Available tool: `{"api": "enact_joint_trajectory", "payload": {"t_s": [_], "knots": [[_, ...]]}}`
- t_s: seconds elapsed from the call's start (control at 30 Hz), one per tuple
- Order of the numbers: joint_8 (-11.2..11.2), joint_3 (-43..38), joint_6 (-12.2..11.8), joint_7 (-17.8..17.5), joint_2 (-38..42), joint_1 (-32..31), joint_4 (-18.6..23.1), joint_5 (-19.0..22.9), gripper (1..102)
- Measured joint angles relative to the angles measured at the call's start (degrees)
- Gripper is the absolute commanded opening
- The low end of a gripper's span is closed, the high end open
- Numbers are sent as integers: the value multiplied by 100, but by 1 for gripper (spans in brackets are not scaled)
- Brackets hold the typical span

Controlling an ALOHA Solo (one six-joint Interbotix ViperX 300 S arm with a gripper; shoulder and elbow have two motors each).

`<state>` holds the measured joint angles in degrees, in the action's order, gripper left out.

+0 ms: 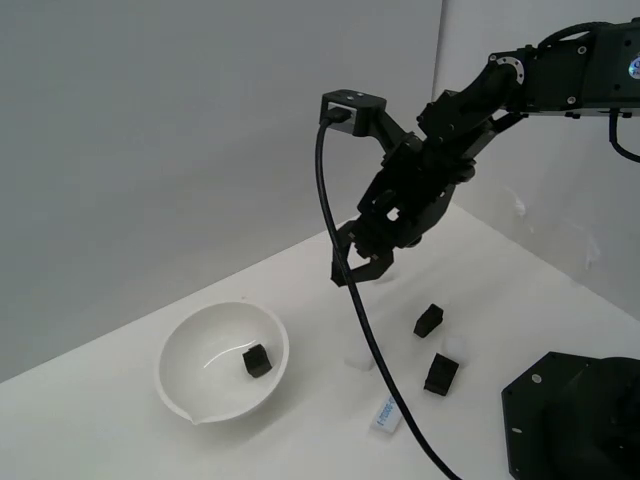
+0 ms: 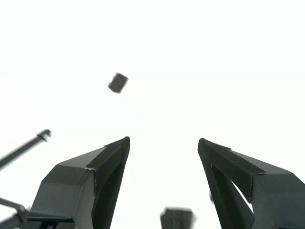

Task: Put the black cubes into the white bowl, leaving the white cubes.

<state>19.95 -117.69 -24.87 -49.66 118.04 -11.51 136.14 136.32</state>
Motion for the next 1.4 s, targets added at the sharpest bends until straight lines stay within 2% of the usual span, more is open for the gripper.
{"api": "enact_joint_trajectory", "payload": {"t_s": [0.13, 0.23, 0.37, 0.47, 0.67, 0.83, 1.07, 1.4], "knots": [[-9, -62, 360, -220, 70, 360, 211, 211, 78], [-9, -141, 598, -237, 141, 466, 325, 325, 78], [-9, -167, 765, -237, 176, 598, 431, 431, 78], [-9, -185, 782, -229, 193, 677, 562, 554, 78], [-9, -158, 976, -237, 167, 756, 826, 817, 80], [-9, -79, 1090, -237, 88, 940, 1028, 1011, 100], [-9, 185, 1090, -167, -185, 958, 1046, 1028, 100], [193, 606, 1090, -70, -606, 949, 1046, 1028, 100]]}}
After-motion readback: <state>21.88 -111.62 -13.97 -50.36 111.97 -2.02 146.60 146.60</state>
